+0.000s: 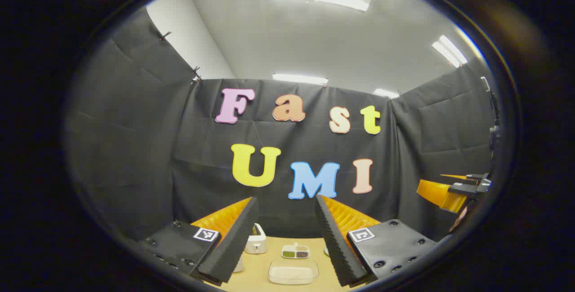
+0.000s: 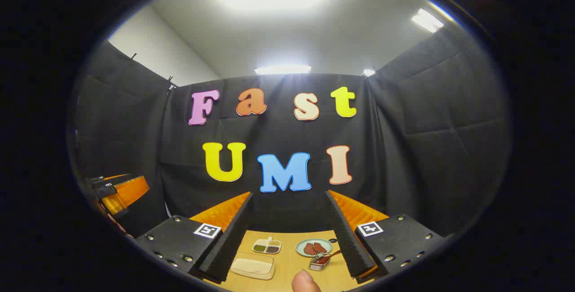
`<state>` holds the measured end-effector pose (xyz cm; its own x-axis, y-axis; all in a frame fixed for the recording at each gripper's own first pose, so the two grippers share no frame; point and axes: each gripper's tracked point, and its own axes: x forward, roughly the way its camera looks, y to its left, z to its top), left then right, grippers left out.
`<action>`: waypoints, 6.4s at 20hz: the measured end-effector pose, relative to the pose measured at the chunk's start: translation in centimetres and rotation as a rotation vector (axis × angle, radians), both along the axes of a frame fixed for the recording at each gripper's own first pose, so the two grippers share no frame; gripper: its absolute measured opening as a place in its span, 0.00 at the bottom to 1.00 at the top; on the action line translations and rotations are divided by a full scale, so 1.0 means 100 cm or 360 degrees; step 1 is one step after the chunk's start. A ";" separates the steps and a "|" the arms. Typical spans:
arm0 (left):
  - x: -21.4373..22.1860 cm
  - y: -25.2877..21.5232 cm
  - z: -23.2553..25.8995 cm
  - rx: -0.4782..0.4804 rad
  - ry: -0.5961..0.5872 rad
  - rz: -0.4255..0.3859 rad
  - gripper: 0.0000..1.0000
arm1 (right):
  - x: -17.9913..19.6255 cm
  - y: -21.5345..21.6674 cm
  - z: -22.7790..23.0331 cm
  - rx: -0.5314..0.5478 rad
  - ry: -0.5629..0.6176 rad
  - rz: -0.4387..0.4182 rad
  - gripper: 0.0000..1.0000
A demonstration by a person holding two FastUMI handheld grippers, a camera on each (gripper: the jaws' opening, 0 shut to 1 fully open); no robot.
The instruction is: Close the left gripper, press the button to open the rice cooker; take a wooden spoon from the chopstick holder with the right hand, scoop a spoonful of rice and pour it into the rice cooker, then put the wooden spoon back into the chopstick holder.
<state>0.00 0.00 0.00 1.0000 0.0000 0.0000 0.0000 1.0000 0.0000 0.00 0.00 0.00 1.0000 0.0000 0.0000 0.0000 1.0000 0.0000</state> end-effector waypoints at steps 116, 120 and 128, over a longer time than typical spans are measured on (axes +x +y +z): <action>-0.017 0.075 -0.125 0.0271 0.0209 0.0572 0.66 | 0.073 -0.109 -0.178 0.0095 0.0192 -0.0122 0.95; -0.013 0.069 -0.115 0.0267 0.0114 0.0481 0.73 | 0.100 -0.139 -0.241 0.0125 0.0275 -0.0301 0.95; 0.001 0.064 -0.128 0.0180 0.0205 0.0566 0.88 | 0.167 -0.196 -0.361 0.0364 0.0507 -0.0517 0.96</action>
